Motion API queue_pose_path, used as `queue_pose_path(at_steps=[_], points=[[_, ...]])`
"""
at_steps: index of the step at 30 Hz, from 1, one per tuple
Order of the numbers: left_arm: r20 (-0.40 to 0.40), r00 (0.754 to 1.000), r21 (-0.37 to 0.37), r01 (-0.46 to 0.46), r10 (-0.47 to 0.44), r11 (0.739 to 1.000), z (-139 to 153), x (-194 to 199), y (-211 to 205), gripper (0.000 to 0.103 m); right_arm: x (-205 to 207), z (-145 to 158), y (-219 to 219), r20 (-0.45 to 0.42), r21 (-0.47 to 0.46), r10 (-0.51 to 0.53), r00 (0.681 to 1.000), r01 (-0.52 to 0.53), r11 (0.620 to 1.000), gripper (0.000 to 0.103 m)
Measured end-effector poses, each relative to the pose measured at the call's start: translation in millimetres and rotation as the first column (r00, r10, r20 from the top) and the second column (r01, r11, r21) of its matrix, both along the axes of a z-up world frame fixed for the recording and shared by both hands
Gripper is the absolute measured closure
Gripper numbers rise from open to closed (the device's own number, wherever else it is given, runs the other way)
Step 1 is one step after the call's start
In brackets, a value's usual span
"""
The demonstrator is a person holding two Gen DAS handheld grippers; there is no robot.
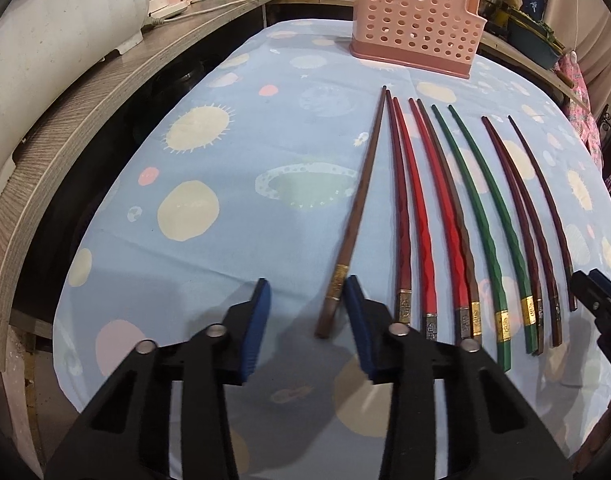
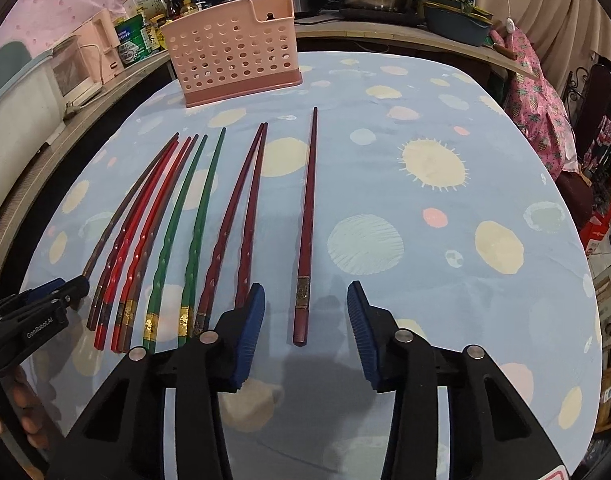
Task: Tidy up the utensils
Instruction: 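Close left tool on a dark brown chopstick while right tool grasps a dark red chopstick, then lift both held chopsticks and carry them over the pink basket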
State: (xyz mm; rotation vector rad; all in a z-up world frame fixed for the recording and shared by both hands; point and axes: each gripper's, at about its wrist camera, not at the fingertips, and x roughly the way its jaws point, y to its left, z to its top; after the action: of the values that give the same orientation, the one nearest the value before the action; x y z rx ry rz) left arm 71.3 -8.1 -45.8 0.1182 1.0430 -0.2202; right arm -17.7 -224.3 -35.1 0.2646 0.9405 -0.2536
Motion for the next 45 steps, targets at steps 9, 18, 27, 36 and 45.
queue_pose_path(at_steps=[9, 18, 27, 36, 45], points=[[-0.016, 0.999, -0.04, 0.041, -0.042, 0.998, 1.7, 0.2, -2.6, 0.095, 0.6, -7.6, 1.4, 0.009, -0.036, 0.024, 1.0, -0.024, 0.999, 0.086], [0.013, 1.0, -0.089, 0.027, -0.026, 0.996, 30.1, -0.9, 10.1, 0.096, -7.4, 26.0, -6.7, 0.076, -0.012, 0.022, 0.997, -0.021, 1.0, 0.096], [0.114, 0.993, -0.179, 0.018, 0.003, 0.984, 102.0, 13.5, 23.2, 0.096, 1.5, 109.8, -26.0, 0.237, -0.027, 0.015, 0.971, -0.009, 1.0, 0.096], [0.237, 0.97, -0.226, 0.008, 0.047, 0.974, 177.0, 73.4, 16.1, 0.096, 52.2, 175.4, -61.4, 0.361, -0.012, 0.009, 0.932, -0.005, 1.0, 0.096], [0.33, 0.941, -0.284, 0.025, 0.073, 0.959, 244.4, 132.4, -6.4, 0.096, 111.3, 224.4, -86.7, 0.451, 0.002, 0.006, 0.893, -0.007, 1.0, 0.096]])
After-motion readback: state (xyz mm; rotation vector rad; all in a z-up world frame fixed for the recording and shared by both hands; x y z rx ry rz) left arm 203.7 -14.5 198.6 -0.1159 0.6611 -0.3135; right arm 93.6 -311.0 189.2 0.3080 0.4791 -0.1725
